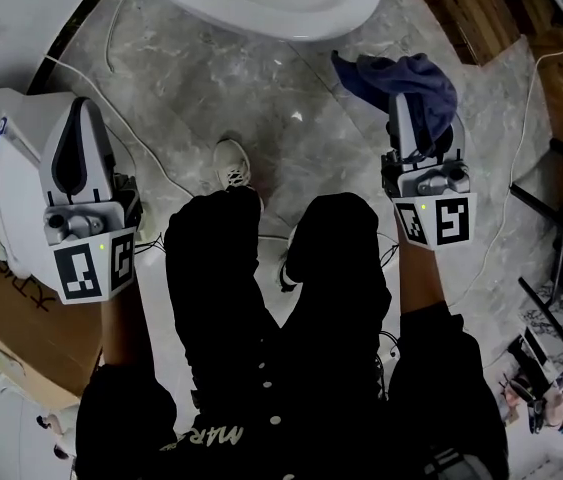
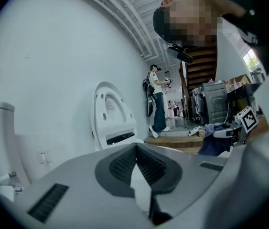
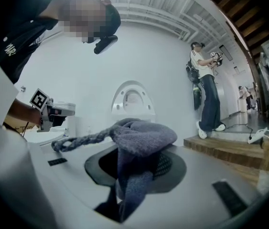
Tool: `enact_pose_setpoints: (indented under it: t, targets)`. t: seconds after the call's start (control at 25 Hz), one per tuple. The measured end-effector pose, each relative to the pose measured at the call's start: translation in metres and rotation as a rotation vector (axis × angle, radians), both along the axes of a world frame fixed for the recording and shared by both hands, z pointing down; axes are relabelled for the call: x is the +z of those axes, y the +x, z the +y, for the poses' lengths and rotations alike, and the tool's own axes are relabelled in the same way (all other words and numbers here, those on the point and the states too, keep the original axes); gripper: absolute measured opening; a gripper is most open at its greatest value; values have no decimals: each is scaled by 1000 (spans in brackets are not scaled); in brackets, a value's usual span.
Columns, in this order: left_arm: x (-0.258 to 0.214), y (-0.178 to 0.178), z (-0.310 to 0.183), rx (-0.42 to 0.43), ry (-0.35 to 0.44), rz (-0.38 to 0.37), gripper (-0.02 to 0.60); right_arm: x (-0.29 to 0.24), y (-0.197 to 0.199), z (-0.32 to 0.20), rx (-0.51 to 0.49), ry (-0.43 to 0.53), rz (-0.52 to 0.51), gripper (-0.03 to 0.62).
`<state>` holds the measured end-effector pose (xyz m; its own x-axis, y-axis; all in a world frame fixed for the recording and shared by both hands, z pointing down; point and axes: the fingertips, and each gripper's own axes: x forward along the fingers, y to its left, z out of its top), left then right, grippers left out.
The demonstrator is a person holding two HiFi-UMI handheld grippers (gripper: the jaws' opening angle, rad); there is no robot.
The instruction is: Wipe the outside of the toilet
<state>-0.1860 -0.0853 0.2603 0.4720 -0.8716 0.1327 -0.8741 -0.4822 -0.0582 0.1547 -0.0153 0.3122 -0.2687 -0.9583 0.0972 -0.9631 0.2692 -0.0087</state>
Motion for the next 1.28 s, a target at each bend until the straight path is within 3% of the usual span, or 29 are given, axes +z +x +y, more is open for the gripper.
enact_pose_setpoints:
  t: [0.28, 0.4, 0.6, 0.84, 1.28]
  targets:
    - [37, -3, -3, 61, 57, 44, 9, 57, -5, -8, -38, -56, -57, 101]
    - [55, -6, -7, 49, 64, 52, 9, 75, -9, -11, -73, -38, -16, 105]
    - [85, -1, -5, 114, 98, 95, 9, 98, -9, -12, -60, -9, -32, 104]
    - [108, 6, -10, 82, 122, 84, 9, 113, -11, -27, -46, 32, 19, 106]
    - [135, 21, -2, 98, 153, 105, 9, 142, -10, -44, -67, 30, -19, 106]
